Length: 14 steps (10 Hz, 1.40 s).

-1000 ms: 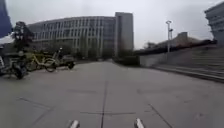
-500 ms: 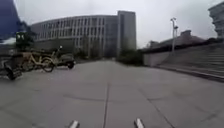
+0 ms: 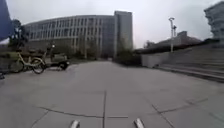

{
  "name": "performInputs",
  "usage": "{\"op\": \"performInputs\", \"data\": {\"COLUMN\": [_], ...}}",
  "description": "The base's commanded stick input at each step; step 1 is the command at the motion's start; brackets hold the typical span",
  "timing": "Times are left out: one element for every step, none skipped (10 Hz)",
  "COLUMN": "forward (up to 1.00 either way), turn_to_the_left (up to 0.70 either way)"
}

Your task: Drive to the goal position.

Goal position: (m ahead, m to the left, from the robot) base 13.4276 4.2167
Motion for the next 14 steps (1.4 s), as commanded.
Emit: {"op": "performInputs", "data": {"forward": [0.88,0.75,0.76,0.76,0.92,0.98,0.98,0.98,0.97,0.97,0.98,0.97,0.98,0.98], "turn_to_the_left": [0.0,-0.01,-0.1,-0.38,-0.38,-0.05,0.0,0.0,0.0,0.0,-0.1,-0.3,-0.34,0.0]}}
